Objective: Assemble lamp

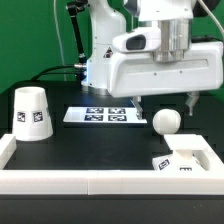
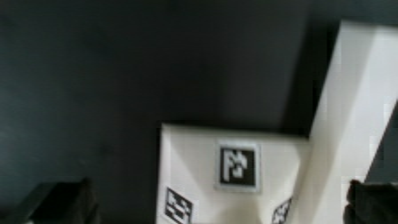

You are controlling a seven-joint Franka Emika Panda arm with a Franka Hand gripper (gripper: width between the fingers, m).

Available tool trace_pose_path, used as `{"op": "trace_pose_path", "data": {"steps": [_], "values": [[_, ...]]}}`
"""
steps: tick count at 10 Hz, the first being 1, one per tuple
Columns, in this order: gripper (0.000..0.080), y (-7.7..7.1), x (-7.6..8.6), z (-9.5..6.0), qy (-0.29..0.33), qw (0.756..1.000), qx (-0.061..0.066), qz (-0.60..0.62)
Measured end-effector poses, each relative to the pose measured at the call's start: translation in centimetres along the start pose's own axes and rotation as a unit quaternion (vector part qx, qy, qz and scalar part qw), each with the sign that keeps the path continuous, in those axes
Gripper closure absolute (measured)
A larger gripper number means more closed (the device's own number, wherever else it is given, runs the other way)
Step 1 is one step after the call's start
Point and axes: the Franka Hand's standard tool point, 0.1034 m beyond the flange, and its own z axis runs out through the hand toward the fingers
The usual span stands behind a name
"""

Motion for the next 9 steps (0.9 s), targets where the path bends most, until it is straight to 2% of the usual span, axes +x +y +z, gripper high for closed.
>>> {"op": "trace_pose_path", "data": {"steps": [2, 3, 4, 7, 8, 9], "values": [[0.0101, 0.2, -3.9, -1.2, 0.000, 1.000, -0.004, 0.000], [0.0101, 0.1, -5.4, -0.7, 0.005, 1.000, -0.006, 0.001], [0.0101, 0.4, -6.3, -0.1, 0.007, 1.000, -0.001, 0.012], [0.0101, 0.4, -6.2, -0.1, 0.006, 0.997, 0.003, 0.076], [0.0101, 1.7, -6.3, 0.0, 0.005, 0.993, 0.009, 0.117], [0.0101, 1.7, -6.8, 0.2, 0.003, 0.981, 0.009, 0.193]]}}
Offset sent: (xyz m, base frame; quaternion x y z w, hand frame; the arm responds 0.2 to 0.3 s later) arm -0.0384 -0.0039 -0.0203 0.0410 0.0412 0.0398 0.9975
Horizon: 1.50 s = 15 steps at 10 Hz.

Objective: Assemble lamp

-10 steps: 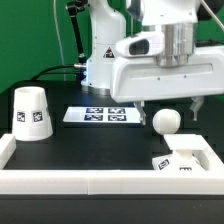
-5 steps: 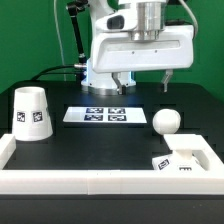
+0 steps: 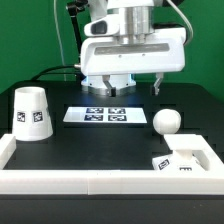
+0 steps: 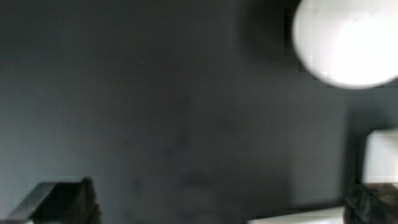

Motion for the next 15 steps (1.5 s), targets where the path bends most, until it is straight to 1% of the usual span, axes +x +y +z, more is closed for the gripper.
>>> {"op": "trace_pose_path", "data": {"steps": [1, 2, 3, 4, 5, 7, 8, 9, 11, 12, 13, 14, 15], "values": [[0.0101, -0.9, -0.9, 0.4, -0.006, 0.999, -0.001, 0.054], [0.0101, -1.4, -1.3, 0.7, -0.009, 0.997, -0.001, 0.076], [0.0101, -1.7, -1.6, 1.1, -0.013, 0.991, 0.003, 0.133], [0.0101, -2.4, -1.9, 1.4, -0.014, 0.988, 0.002, 0.155], [0.0101, -3.3, -2.3, 1.8, -0.017, 0.984, 0.001, 0.178], [0.0101, -5.3, -2.7, 2.1, -0.019, 0.986, 0.001, 0.167], [0.0101, -5.6, -2.8, 2.1, -0.021, 0.987, 0.001, 0.156], [0.0101, -5.3, -2.8, 2.1, -0.030, 0.987, 0.001, 0.155], [0.0101, -5.4, -2.8, 2.1, -0.028, 0.988, 0.001, 0.153], [0.0101, -4.9, -3.2, 2.3, -0.061, 0.992, -0.004, 0.114], [0.0101, -4.8, -3.0, 2.4, -0.090, 0.988, 0.001, 0.126], [0.0101, -5.1, -2.7, 2.4, -0.127, 0.987, 0.004, 0.101], [0.0101, -5.2, -2.5, 2.4, -0.156, 0.984, 0.011, 0.086]]}}
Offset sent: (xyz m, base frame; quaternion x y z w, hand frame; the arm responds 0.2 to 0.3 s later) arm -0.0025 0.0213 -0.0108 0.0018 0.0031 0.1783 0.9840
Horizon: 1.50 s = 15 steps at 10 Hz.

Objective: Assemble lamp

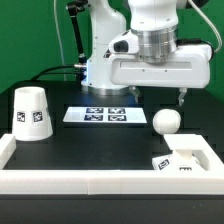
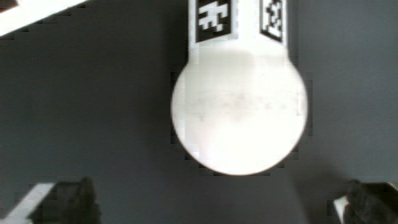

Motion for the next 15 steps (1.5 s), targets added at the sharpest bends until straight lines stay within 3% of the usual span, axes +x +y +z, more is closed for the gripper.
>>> {"op": "trace_pose_path", "data": {"steps": [5, 9, 15], "values": [[0.0101, 0.9, -0.5, 0.6, -0.163, 0.987, -0.012, 0.002], [0.0101, 0.2, -0.1, 0.9, -0.272, 0.962, -0.022, 0.000], [0.0101, -1.1, -0.2, 2.7, -0.258, 0.966, -0.029, -0.008]]}}
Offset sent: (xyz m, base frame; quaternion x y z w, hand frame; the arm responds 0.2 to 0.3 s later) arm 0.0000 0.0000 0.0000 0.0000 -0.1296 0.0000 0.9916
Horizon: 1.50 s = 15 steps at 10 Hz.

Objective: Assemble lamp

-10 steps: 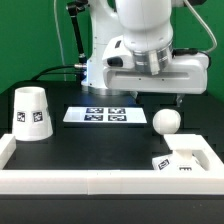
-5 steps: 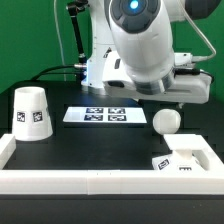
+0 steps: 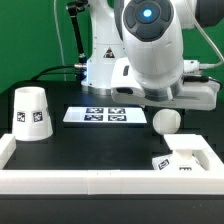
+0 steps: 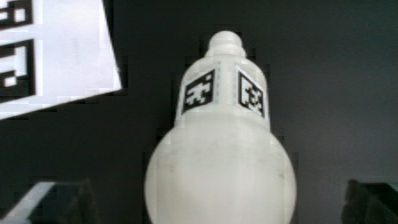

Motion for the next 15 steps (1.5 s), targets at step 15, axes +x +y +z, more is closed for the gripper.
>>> {"op": "trace_pose_path", "data": {"steps": [15], "values": [[0.0223, 0.3, 1.3, 4.3, 0.015, 1.000, -0.012, 0.005]]}}
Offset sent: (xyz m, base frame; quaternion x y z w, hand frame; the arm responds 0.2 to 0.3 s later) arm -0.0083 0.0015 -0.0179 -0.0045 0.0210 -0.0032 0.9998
